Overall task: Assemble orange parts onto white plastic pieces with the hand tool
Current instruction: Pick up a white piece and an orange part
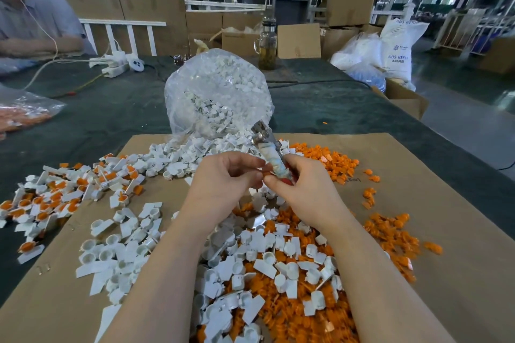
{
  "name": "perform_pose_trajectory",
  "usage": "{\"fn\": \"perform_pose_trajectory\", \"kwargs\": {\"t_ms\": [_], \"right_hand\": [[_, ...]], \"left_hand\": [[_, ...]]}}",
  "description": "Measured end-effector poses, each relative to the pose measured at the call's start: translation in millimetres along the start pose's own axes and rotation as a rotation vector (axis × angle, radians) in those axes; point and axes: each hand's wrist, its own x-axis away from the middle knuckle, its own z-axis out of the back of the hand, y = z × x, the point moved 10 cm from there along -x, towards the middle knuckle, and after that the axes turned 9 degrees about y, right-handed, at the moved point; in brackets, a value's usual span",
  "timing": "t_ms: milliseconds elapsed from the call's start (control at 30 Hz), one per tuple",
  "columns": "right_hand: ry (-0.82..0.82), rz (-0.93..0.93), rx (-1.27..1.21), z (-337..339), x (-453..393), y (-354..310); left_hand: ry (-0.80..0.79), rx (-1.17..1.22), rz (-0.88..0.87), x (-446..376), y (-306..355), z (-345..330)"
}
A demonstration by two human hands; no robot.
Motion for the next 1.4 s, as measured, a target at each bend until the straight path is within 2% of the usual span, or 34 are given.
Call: {"fn": "perform_pose_trajectory", "kwargs": {"t_ms": [67, 133, 267, 367, 600, 733, 833, 900, 1033, 1133, 1400], "right_hand": [[-0.006, 0.001, 0.011, -1.6, 0.1, 1.0], [0.014, -0.002, 0.014, -0.5, 0.2, 3.0], [0.08, -0.022, 0.017, 7.3, -0.1, 6.8], [0.099, -0.041, -0.003, 10.5, -0.8, 7.2], [0.115, -0.054, 0.009, 11.8, -1.1, 7.9], [0.121, -0.06, 0.02, 12.0, -1.4, 9.5], [0.13, -0.062, 0.02, 12.6, -2.4, 10.0], [0.142, -0.055, 0.017, 14.4, -2.9, 9.5], [0.15, -0.053, 0.008, 15.7, -2.8, 8.3], [0.158, -0.043, -0.003, 16.5, -2.8, 7.2], [0.155, -0.047, -0.036, 15.4, -2.3, 6.6]], "left_hand": [[0.009, -0.028, -0.008, -1.6, -1.1, -0.8], [0.006, -0.154, -0.055, -1.8, -1.4, -2.4], [-0.136, -0.497, -0.119, 4.1, -12.0, -18.1], [-0.221, -0.535, -0.1, 6.9, -18.1, -26.3], [-0.266, -0.598, -0.124, 7.9, -19.9, -29.0], [-0.257, -0.532, -0.091, 7.3, -21.7, -27.9], [-0.151, -0.421, -0.078, 3.6, -16.2, -19.1], [-0.057, -0.237, -0.005, -0.3, -14.9, -7.8], [0.034, 0.341, 0.257, -1.9, -22.2, 1.8], [0.087, 0.573, 0.383, 0.1, -28.3, 1.9], [0.161, 0.554, 0.381, -1.1, -32.3, 4.5]]}}
